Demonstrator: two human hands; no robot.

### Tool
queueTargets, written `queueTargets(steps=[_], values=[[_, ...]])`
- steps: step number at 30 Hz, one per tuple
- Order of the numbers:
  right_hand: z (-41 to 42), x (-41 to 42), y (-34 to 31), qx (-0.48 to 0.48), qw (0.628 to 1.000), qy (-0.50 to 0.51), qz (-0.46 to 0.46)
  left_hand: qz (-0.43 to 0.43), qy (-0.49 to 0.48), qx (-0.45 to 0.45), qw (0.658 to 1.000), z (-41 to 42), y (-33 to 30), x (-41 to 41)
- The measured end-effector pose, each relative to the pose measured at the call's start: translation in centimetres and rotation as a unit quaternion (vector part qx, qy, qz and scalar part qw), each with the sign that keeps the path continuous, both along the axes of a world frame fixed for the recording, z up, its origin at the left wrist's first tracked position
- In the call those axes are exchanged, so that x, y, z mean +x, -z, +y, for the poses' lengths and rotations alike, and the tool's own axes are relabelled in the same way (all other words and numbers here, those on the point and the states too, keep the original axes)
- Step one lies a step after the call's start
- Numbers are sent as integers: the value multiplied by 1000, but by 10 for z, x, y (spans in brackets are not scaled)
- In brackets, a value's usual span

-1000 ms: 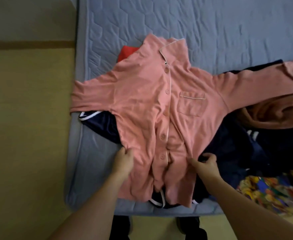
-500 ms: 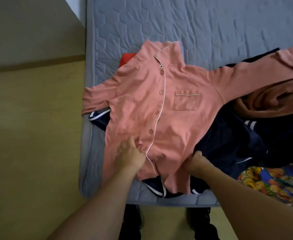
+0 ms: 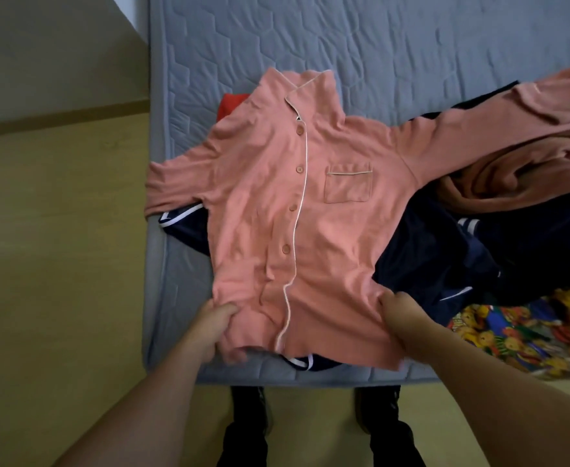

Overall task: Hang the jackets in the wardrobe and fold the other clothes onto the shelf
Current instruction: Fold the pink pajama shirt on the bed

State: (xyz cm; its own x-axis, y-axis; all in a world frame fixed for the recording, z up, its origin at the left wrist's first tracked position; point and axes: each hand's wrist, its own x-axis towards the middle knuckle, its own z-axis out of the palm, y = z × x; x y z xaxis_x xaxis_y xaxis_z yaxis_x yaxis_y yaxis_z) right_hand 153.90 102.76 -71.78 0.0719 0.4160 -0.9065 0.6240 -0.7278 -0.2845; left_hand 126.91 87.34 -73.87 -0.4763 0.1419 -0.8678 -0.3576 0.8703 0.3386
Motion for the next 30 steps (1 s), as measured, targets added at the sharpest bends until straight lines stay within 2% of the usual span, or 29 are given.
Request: queueTargets(steps=[1,2,3,6,8,9,11,13,14,16,18,21,22,24,27,30], values=[[2,13,-13,-11,989,-141,-50,-11,59,-52,997,-6,-8,2],[4,27,-25,-12,951,-293,-97,-18,154,-108,982,-12,-13,2],[5,43,-32,-45,913,-382,-138,-23,260,-166,951,-18,-18,0],[14,71,-42,-106,821,-519,-212,-69,472,-264,838,-13,-37,-3],[26,70,-39,-102,792,-551,-242,-107,545,-302,775,0,-37,-5],[34,61,-38,-95,795,-542,-255,-82,562,-311,762,7,-33,-8],[52,32,-37,-45,813,-507,-282,42,533,-289,794,28,-25,-14],[66,-6,-37,59,824,-485,-286,156,520,-186,819,58,-18,-17],[74,-25,-33,124,823,-487,-264,209,529,-123,813,76,-14,-16],[87,-59,-19,262,804,-507,-165,292,548,-14,784,111,-3,-15],[99,-88,-2,324,777,-532,-92,317,578,35,751,139,9,-16],[117,-108,27,274,755,-589,-90,273,665,-38,694,169,23,-24],[125,-111,33,232,757,-603,-95,267,672,-59,689,180,23,-27],[147,-119,40,182,775,-597,-94,301,649,-43,698,208,19,-32],[193,-140,43,233,816,-521,-88,421,599,33,680,262,15,-51],[241,-159,50,318,839,-434,-83,443,556,76,699,316,18,-77]])
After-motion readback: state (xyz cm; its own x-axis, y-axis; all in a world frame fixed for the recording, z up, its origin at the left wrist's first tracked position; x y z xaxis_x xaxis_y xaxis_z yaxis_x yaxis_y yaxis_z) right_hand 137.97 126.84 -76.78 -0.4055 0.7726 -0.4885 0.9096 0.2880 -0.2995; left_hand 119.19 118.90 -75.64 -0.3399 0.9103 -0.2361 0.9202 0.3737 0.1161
